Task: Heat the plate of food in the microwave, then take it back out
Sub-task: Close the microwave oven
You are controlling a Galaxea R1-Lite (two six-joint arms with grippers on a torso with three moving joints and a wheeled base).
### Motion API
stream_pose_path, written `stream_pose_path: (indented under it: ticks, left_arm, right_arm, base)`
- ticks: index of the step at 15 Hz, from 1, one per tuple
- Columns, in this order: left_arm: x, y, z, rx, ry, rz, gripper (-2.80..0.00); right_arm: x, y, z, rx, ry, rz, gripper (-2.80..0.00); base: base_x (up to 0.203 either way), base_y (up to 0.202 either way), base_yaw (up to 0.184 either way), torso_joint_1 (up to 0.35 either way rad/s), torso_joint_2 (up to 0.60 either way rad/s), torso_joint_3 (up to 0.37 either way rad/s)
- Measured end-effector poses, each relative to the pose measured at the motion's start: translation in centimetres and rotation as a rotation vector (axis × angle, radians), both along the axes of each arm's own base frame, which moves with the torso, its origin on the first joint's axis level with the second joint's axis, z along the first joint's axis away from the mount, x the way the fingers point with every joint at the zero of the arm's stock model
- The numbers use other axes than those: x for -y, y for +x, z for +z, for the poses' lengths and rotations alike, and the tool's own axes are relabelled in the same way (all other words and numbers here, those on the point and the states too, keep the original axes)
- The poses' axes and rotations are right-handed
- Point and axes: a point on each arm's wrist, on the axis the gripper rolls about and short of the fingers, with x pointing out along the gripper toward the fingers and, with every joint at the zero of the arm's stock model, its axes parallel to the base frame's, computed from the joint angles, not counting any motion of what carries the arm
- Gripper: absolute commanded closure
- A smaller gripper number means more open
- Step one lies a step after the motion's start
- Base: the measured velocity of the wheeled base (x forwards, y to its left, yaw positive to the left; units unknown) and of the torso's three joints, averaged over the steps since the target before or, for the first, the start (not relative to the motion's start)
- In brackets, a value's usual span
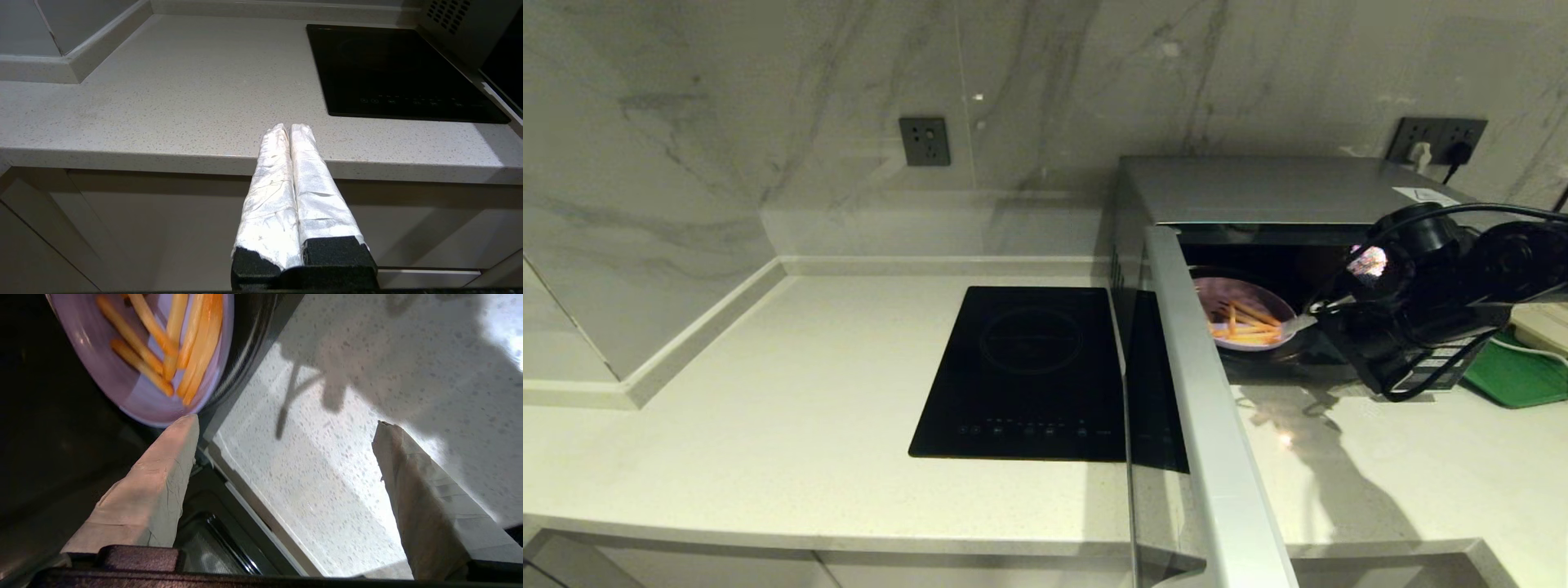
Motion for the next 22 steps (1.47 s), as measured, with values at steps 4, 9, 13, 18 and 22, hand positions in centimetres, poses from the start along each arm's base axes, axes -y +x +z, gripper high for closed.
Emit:
stream_pose_path:
  ticks: [4, 9, 13, 18, 22]
  left_arm:
    - [0.0, 0.0, 0.0, 0.000, 0.000, 0.000, 0.00]
    - [0.0, 0.0, 0.0, 0.000, 0.000, 0.000, 0.00]
    - [0.0, 0.0, 0.0, 0.000, 0.000, 0.001, 0.00]
    - [0.0, 0.0, 0.0, 0.000, 0.000, 0.000, 0.00]
    - [0.0, 0.0, 0.0, 0.000, 0.000, 0.000, 0.00]
  right_arm:
    - [0.0, -2.1, 0.7, -0.001, -0.008, 0.017, -2.80]
    - [-0.4, -5.0, 1.6, 0.003, -0.014, 0.041, -2.80]
    - [-1.0, -8.2, 3.0, 0.036, -0.010, 0.115, 0.00]
    - [-2.0, -13.5, 4.8, 0.006, -0.056, 0.269, 0.00]
    - [-2.0, -17.3, 6.8, 0.010, -0.115, 0.364, 0.00]
  base:
    - [0.000, 0.000, 0.000, 0.000, 0.00, 0.000]
    - [0.000, 0.000, 0.000, 0.000, 0.00, 0.000]
    - [0.000, 0.000, 0.000, 0.000, 0.00, 0.000]
    - [0.000, 0.000, 0.000, 0.000, 0.00, 0.000]
    - [0.000, 0.000, 0.000, 0.000, 0.00, 0.000]
